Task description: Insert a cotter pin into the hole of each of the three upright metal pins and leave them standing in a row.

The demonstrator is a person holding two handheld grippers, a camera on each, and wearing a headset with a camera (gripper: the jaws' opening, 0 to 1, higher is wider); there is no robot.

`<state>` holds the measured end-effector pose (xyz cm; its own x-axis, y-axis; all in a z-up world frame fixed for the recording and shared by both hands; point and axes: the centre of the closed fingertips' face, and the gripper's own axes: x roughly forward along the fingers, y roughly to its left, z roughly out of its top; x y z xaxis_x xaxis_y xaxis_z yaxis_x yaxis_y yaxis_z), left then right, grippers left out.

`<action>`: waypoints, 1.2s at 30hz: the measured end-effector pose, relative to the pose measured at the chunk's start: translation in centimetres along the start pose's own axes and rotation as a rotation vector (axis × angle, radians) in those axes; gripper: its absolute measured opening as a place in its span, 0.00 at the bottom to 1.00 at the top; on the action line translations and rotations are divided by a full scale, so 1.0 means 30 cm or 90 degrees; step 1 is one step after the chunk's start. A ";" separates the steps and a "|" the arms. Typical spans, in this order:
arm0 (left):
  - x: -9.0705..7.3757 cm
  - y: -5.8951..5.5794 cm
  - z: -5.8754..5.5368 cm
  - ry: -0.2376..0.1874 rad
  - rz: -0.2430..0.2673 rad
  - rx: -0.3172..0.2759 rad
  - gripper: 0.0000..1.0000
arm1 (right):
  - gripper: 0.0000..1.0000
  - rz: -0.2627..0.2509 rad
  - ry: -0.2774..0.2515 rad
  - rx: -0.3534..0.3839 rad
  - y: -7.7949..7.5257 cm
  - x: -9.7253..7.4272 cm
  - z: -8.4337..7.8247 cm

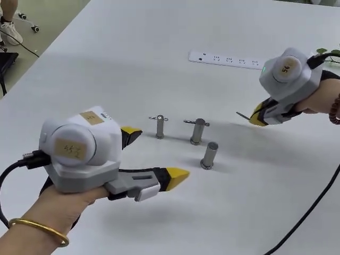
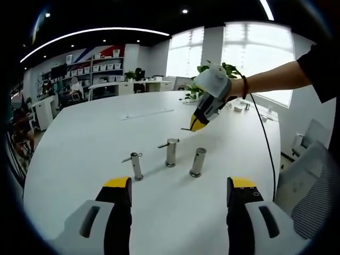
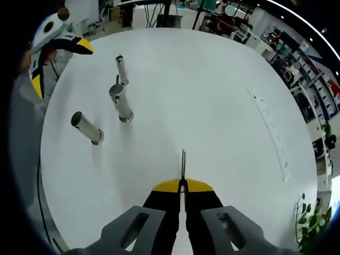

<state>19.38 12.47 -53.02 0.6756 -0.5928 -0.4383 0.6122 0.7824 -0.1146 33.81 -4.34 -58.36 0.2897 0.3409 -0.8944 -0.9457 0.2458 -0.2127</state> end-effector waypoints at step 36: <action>0.027 -0.082 0.103 -0.006 -0.066 -0.027 0.32 | 0.00 0.069 -0.165 -0.155 0.416 -0.206 0.300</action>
<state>19.68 9.47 -50.36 0.6134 -0.6732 -0.4130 0.6615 0.7236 -0.1970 21.53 4.79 -51.94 0.1841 0.5791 -0.7942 -0.9714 -0.0163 -0.2370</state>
